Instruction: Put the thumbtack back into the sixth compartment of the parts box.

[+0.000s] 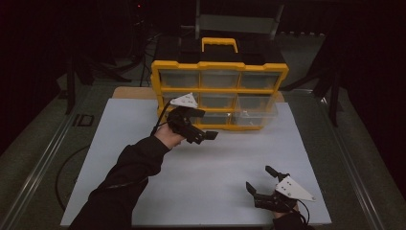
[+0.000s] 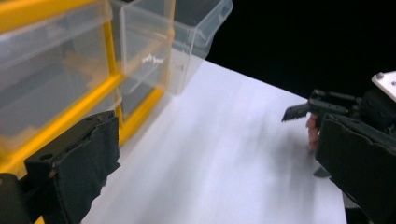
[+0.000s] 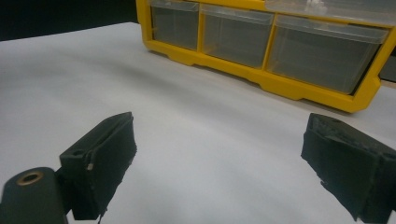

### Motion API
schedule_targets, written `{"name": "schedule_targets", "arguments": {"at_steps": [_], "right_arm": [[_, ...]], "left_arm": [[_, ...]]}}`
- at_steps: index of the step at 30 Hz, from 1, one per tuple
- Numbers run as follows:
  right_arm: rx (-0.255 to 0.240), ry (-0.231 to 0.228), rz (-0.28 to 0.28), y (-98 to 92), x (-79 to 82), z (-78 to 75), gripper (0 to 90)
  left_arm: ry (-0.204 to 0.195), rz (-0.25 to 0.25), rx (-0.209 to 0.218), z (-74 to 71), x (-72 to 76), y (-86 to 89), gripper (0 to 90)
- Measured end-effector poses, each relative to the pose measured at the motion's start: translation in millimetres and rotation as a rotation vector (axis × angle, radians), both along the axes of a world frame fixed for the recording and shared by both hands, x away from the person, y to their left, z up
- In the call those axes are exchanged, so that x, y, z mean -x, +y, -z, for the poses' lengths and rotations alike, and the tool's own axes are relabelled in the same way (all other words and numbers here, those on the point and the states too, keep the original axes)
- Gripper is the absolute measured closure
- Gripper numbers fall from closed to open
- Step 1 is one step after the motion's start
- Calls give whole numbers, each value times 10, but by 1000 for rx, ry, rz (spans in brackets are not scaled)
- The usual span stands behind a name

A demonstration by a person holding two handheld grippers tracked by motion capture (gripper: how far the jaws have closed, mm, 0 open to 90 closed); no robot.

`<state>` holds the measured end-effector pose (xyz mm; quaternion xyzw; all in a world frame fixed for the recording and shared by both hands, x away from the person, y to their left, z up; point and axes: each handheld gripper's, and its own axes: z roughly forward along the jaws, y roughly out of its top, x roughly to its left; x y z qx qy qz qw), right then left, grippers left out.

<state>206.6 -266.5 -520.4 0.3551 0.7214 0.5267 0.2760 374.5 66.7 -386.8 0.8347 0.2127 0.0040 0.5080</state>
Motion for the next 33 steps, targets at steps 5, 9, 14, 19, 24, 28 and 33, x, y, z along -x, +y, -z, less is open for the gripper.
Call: {"name": "schedule_targets", "arguments": {"at_steps": [5, 9, 14, 19, 24, 28, 33], "right_arm": [[-3, 1, -2, -2, -4, 3, 97], [-2, 2, -1, 6, 1, 0, 97], [-1, 4, -2, 9, 2, 1, 97], [2, 0, -4, 10, 0, 4, 97], [5, 2, -5, 14, 0, 3, 97], [6, 2, -6, 20, -3, 7, 97], [10, 4, -7, 31, -1, 8, 97]], "left_arm": [[2, -7, 9, 74, 115, 175, 7], [8, -19, 9, 161, 209, 320, 7], [10, -22, 5, 270, 329, 461, 7], [16, -27, 8, 387, 487, 613, 7], [14, -40, -3, 509, 647, 796, 7], [13, -51, 16, 585, 759, 955, 7], [3, -74, 7, 707, 872, 1106, 7]]}}
